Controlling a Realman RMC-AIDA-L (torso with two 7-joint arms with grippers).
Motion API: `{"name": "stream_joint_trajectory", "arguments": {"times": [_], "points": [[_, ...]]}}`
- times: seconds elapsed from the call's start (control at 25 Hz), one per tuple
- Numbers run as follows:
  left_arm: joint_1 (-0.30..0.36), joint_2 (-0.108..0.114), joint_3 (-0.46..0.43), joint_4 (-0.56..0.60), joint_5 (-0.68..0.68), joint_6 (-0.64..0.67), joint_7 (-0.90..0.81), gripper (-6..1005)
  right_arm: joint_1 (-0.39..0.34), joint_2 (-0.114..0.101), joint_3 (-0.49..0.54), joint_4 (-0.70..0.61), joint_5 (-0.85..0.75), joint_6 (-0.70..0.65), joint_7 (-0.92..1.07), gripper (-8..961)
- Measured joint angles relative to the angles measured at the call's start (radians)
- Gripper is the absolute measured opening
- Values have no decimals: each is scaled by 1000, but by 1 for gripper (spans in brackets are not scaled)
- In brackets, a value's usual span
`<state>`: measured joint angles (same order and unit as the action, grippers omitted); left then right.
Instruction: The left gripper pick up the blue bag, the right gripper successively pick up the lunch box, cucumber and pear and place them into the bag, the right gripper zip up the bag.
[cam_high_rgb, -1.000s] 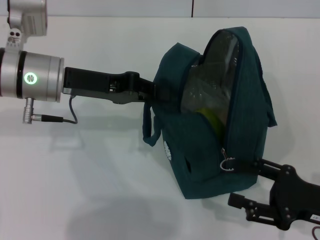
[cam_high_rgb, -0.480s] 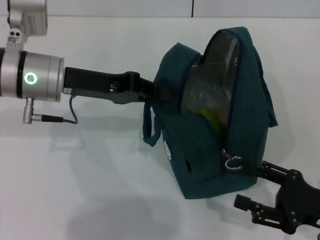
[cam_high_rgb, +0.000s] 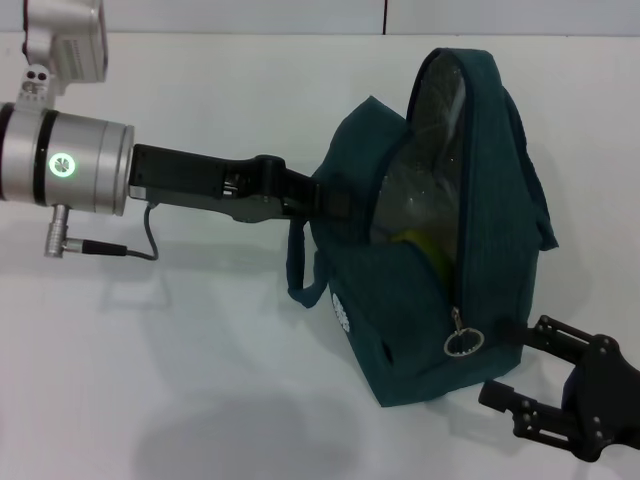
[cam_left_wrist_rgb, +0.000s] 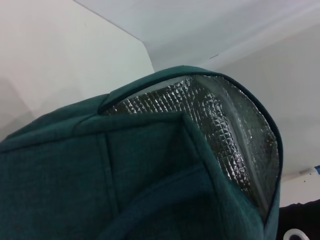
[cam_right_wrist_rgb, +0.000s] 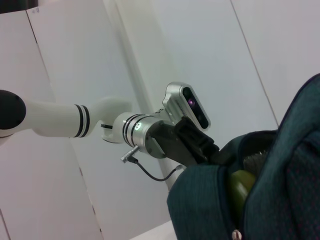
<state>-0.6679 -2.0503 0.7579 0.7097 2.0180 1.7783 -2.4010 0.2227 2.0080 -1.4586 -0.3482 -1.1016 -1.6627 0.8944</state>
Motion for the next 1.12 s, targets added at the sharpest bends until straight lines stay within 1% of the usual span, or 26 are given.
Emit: {"name": "stream_joint_trajectory", "arguments": {"times": [0.2,0.44,0.76,1.12], "points": [[3,-4,1,-1,-7,10,2,38,18,4,-6,0,-4,11,0,720],[6,-3,2,-1,-8,16,3,37,31,7,-10,0,-3,45,4,718],[0,-4,2,-1,-19,27,8,37,63,12,-80,-16,5,83,13,715],[-8,-4,1,-1,-23,27,9,39,74,15,-98,-26,18,99,15,711]]}}
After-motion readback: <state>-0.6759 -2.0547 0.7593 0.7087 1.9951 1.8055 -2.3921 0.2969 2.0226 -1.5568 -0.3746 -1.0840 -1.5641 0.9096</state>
